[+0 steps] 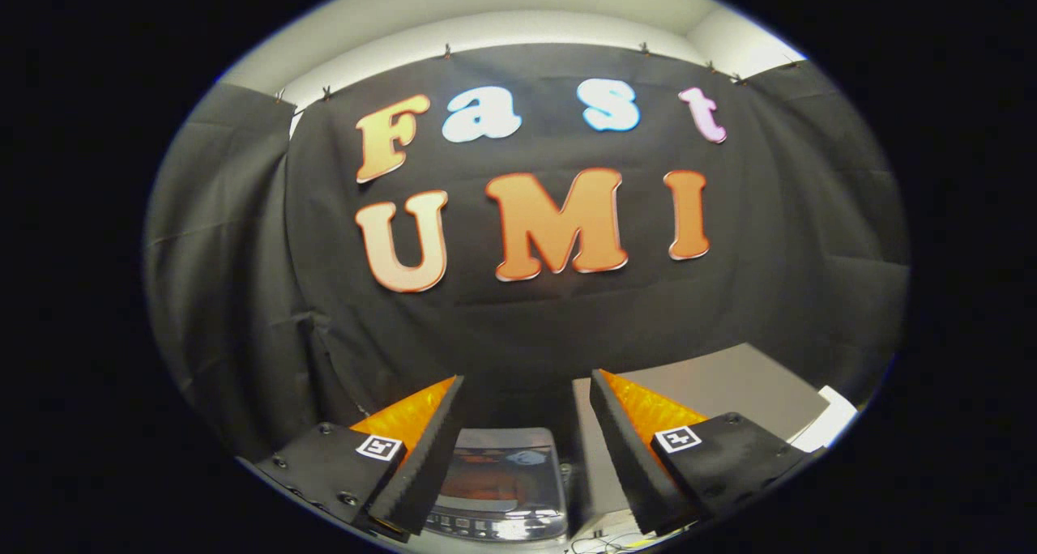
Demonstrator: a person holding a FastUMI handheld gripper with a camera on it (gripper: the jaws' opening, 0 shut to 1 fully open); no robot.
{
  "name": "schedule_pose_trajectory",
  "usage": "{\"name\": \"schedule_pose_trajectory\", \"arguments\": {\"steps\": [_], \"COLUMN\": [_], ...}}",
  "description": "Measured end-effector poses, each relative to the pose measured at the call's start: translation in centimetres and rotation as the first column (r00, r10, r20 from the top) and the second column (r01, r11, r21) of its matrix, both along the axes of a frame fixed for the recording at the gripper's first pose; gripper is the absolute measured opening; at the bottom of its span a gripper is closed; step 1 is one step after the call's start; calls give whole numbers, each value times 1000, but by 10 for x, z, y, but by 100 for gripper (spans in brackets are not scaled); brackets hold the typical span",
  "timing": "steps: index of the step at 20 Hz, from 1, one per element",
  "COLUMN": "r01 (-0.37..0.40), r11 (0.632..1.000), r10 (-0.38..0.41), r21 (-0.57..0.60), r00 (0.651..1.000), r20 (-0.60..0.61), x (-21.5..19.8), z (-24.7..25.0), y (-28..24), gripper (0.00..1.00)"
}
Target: Put the clothes into the washing machine and then close the washing machine lid.
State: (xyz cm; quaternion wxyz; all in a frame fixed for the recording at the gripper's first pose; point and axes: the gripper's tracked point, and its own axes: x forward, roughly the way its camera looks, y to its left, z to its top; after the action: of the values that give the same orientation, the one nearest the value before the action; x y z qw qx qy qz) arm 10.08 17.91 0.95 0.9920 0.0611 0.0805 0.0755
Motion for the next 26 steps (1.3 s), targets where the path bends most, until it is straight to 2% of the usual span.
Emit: {"name": "schedule_pose_trajectory", "arguments": {"steps": [3,8,13,18,26], "r01": [19,20,26,36,45], "r11": [1000,999,1000,999,999], "r10": [-18,-23,-28,-42,-41], "r21": [-13,37,18,37,-14], "r00": [999,997,992,984,979], "r20": [35,77,119,174,199], "x": [-24,-53,-74,-90,-93], "z": [18,29,33,39,38], "y": [-55,-130,-187,-209,-217], "gripper": [98,98,98,98,97]}}
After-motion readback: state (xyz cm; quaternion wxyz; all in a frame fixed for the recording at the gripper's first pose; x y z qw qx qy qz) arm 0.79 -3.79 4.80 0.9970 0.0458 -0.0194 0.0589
